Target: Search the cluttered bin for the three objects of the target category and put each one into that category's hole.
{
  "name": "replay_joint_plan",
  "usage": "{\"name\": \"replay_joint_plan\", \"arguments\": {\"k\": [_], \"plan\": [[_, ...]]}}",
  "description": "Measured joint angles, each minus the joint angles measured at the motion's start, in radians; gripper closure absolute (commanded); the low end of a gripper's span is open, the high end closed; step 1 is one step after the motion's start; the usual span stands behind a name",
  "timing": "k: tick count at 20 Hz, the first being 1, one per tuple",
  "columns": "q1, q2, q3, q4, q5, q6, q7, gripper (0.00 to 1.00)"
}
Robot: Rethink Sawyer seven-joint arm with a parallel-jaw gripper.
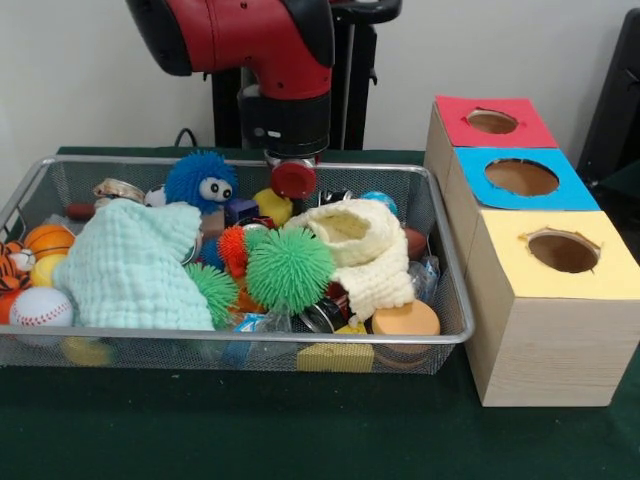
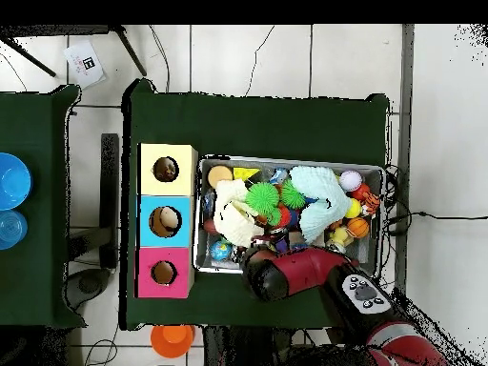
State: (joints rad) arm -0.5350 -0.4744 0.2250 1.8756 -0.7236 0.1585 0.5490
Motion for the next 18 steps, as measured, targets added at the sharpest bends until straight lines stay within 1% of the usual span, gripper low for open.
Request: {"name": "replay_joint_plan", "arguments": {"k": [4, 8, 9, 12, 14, 18], "plan": [[-0.034, -0.001, -0.001, -0.009, 0.0, 0.0, 0.0, 1.0], [-0.105, 0.007, 0.02, -0.034, 0.0, -0.001, 0.0, 1.0], [-0.153, 0.018, 0.043, -0.056, -0.001, -0.001, 0.0, 1.0], [-0.221, 0.032, 0.082, -0.081, -0.009, -0.001, 0.0, 1.0], [-0.289, 0.047, 0.127, -0.099, -0.018, 0.0, 0.0, 1.0], [-0.432, 0.082, 0.247, -0.116, -0.037, 0.011, 0.0, 1.0]]}}
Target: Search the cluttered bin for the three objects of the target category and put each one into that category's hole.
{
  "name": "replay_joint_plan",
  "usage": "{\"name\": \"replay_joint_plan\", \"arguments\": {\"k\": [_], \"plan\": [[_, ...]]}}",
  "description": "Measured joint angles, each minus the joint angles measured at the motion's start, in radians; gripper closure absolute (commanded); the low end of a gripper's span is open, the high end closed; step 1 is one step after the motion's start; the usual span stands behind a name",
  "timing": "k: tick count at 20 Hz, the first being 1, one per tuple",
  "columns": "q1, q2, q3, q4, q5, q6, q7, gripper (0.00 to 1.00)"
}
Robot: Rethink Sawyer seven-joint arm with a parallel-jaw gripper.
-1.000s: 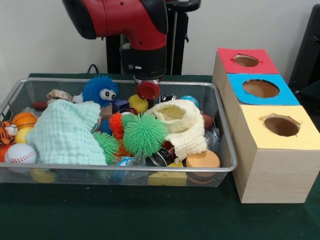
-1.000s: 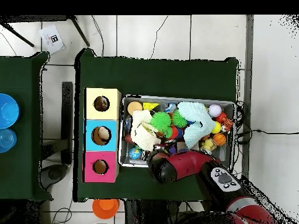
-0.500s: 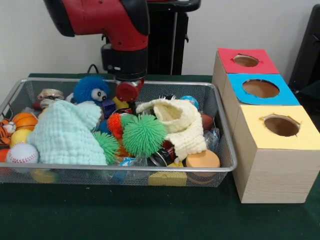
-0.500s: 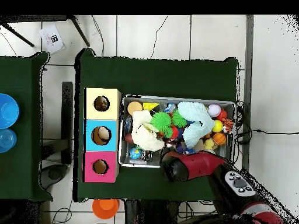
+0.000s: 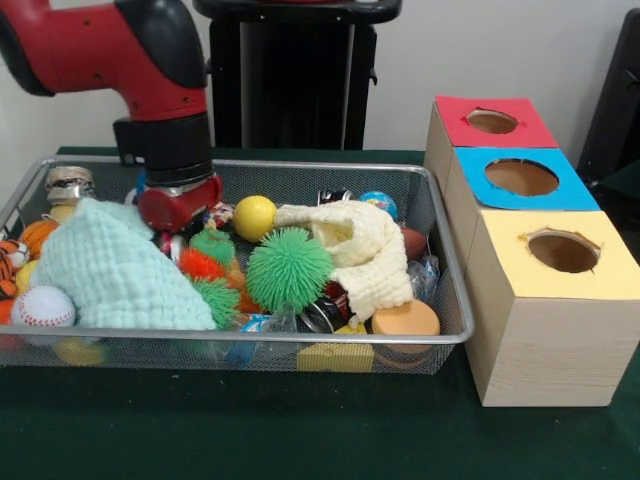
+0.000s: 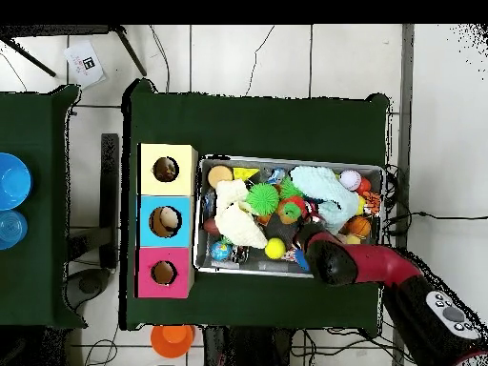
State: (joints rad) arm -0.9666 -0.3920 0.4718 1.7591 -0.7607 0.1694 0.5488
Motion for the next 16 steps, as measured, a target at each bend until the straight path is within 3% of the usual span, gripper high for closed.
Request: {"name": "replay_joint_plan", "arguments": {"k": [8, 16], "plan": [[-0.144, 0.083, 0.175, -0.053, -0.038, 0.092, -0.001, 1.0], [-0.132, 0.073, 0.197, -0.069, -0.103, 0.138, -0.001, 1.0]]}}
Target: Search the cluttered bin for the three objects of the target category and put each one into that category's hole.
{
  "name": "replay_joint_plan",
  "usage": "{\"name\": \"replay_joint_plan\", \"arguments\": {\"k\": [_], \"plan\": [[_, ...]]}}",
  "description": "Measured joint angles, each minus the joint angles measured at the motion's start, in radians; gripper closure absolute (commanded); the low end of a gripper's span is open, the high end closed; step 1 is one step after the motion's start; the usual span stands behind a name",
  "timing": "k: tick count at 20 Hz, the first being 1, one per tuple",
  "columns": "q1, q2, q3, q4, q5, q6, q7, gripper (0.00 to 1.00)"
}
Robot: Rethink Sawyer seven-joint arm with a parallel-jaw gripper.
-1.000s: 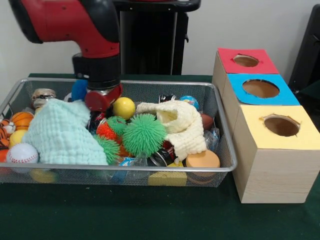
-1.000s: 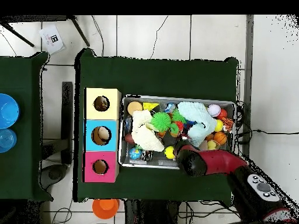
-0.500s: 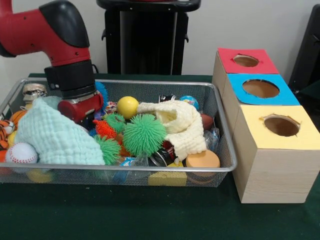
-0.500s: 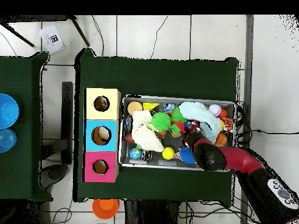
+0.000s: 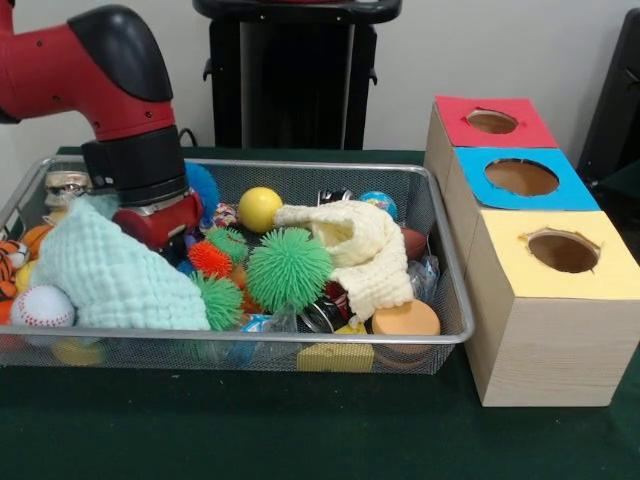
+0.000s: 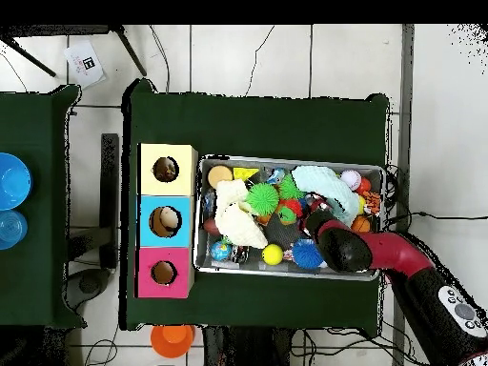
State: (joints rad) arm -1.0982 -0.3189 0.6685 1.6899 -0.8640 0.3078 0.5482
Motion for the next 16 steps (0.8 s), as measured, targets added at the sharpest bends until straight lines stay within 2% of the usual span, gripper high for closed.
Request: {"name": "replay_joint_plan", "arguments": {"k": [3, 7, 11, 12, 16], "plan": [[0.015, -0.009, 0.001, -0.006, -0.033, 0.001, 0.0, 1.0], [0.015, -0.012, 0.004, -0.006, -0.031, 0.031, 0.0, 1.0], [0.022, -0.056, 0.005, 0.016, 0.014, 0.111, 0.0, 1.0], [0.032, -0.092, 0.005, 0.031, 0.042, 0.145, 0.0, 1.0], [0.058, -0.157, 0.005, 0.05, 0.085, 0.187, 0.0, 1.0]]}}
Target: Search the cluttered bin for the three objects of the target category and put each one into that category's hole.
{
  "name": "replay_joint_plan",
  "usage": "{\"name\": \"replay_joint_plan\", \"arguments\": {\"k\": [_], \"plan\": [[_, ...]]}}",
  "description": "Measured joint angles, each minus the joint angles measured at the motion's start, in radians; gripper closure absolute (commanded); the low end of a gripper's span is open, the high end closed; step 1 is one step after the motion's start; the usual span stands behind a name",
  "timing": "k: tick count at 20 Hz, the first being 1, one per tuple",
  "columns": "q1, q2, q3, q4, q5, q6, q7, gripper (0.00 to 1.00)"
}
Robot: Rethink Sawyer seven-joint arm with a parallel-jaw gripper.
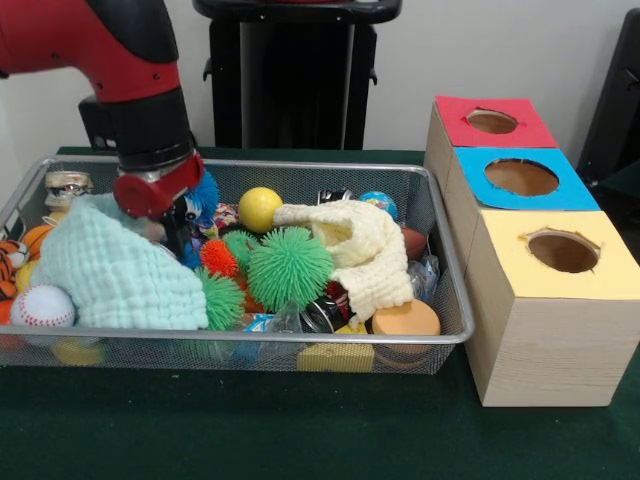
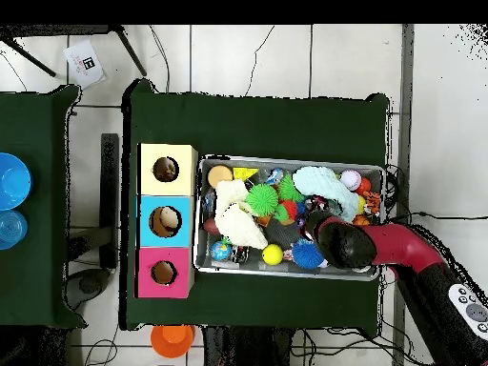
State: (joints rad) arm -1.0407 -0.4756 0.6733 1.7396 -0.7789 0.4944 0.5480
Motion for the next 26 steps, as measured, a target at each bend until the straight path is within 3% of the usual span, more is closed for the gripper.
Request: {"name": "replay_joint_plan", "arguments": {"k": [4, 11, 16, 26], "plan": [[0.058, -0.107, 0.002, 0.028, 0.074, 0.03, 0.0, 1.0], [0.1, -0.171, 0.004, 0.051, 0.144, 0.03, 0.0, 1.0], [0.113, -0.167, -0.004, 0.058, 0.148, 0.03, 0.0, 1.0], [0.225, -0.089, -0.134, 0.039, 0.092, 0.052, 0.0, 1.0]]}}
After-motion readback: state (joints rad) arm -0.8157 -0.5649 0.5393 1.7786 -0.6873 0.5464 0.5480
